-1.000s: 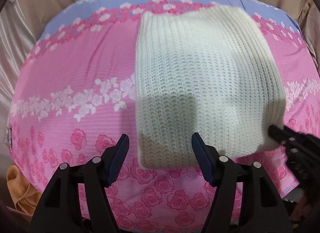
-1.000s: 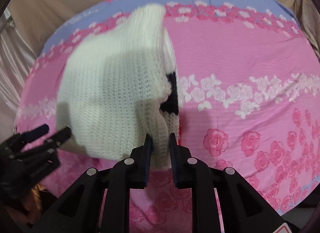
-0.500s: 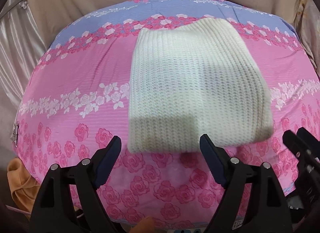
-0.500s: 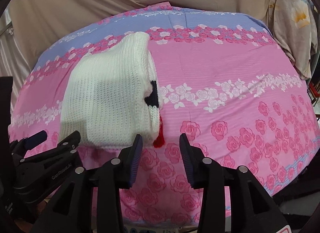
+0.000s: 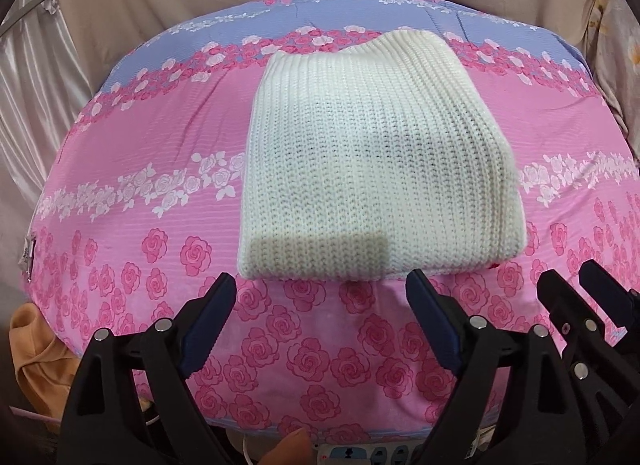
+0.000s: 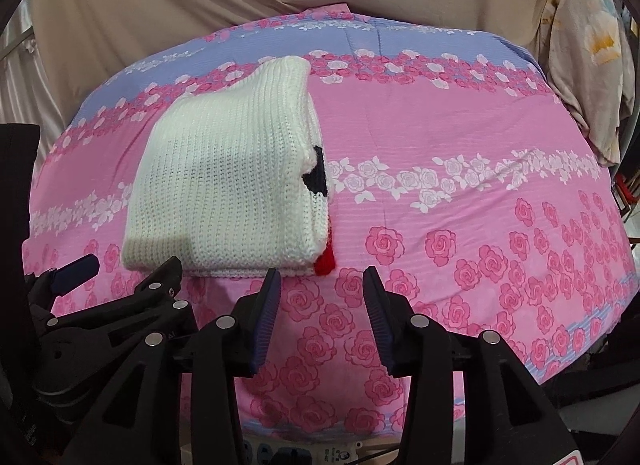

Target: Fold small clothes

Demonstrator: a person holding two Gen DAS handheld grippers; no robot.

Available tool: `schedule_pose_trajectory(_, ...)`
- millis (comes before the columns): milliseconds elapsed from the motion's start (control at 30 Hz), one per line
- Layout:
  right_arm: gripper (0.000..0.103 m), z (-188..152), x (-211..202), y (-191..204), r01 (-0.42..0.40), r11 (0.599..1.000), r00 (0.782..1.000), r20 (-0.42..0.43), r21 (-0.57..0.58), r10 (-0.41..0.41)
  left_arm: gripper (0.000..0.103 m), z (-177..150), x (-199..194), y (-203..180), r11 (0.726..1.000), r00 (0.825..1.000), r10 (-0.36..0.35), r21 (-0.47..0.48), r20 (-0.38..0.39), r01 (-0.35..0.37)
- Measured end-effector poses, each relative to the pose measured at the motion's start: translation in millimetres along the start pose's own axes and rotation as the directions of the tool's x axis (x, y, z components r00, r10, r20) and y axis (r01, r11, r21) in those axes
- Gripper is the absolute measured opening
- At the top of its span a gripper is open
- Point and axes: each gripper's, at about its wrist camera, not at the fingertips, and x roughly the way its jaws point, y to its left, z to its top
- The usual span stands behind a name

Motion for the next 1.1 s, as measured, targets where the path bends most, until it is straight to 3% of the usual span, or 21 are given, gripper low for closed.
schedule_pose_trajectory(1100,0.042,-3,10,6,-0.005,1.0,0.999,-0.036,-0.008,0.005,0.084,-5,7,6,0.999,0.999,0.032,-0.001,-0.002,-0.032)
